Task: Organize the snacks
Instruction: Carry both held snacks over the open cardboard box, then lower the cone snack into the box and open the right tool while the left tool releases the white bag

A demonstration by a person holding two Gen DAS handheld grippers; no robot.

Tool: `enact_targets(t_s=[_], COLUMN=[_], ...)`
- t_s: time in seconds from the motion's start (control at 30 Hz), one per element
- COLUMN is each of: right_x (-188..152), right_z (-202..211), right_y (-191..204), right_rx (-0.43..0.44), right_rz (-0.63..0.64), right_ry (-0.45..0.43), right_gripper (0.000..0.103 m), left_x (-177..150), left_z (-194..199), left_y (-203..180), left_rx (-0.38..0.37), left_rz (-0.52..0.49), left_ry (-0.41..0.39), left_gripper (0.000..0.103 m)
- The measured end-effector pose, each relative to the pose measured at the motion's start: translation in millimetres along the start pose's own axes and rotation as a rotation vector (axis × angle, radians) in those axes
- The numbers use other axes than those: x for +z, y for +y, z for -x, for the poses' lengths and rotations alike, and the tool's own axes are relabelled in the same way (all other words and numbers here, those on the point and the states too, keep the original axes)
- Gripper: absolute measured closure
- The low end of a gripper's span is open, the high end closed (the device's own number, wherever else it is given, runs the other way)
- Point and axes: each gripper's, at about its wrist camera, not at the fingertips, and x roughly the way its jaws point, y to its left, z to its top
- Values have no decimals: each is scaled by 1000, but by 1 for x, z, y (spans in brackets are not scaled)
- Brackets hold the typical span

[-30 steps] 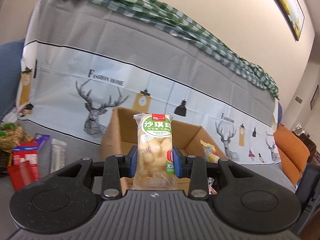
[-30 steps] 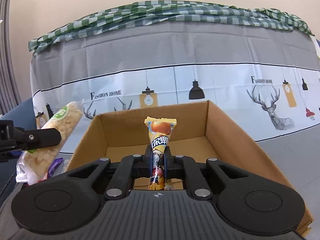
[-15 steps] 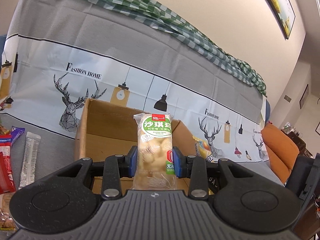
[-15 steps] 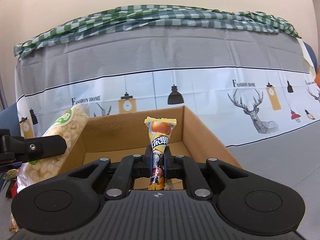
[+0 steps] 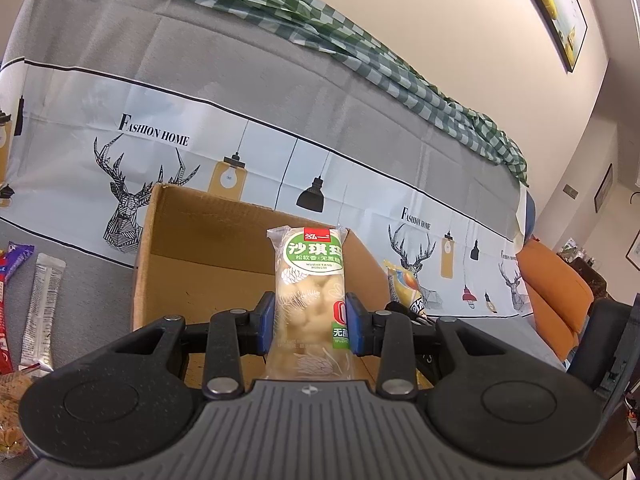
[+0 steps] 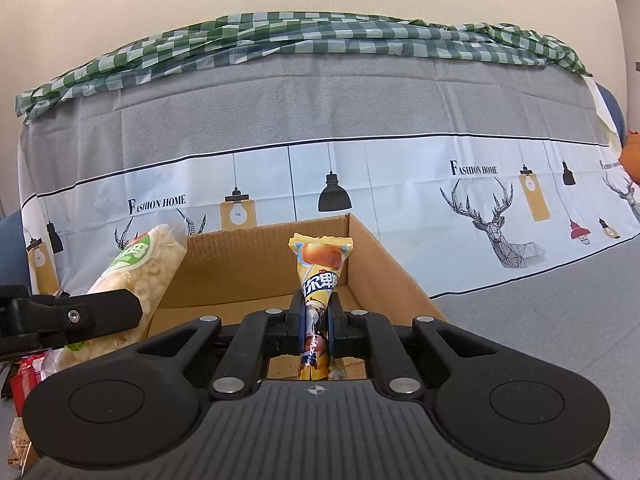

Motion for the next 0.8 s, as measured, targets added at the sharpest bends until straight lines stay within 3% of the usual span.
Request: enact_targets(t_s=[0.8], right_x=[1], right_z=[0], right_y=[-1], right_rx=[-5], right_rz=[8], right_ry=[-6], right_gripper=[93], left_x=[-3], left_z=[-6], left_y=[-3], left_rx=[-8], left_rz=[-1], left_ry=[14], left_gripper=[64])
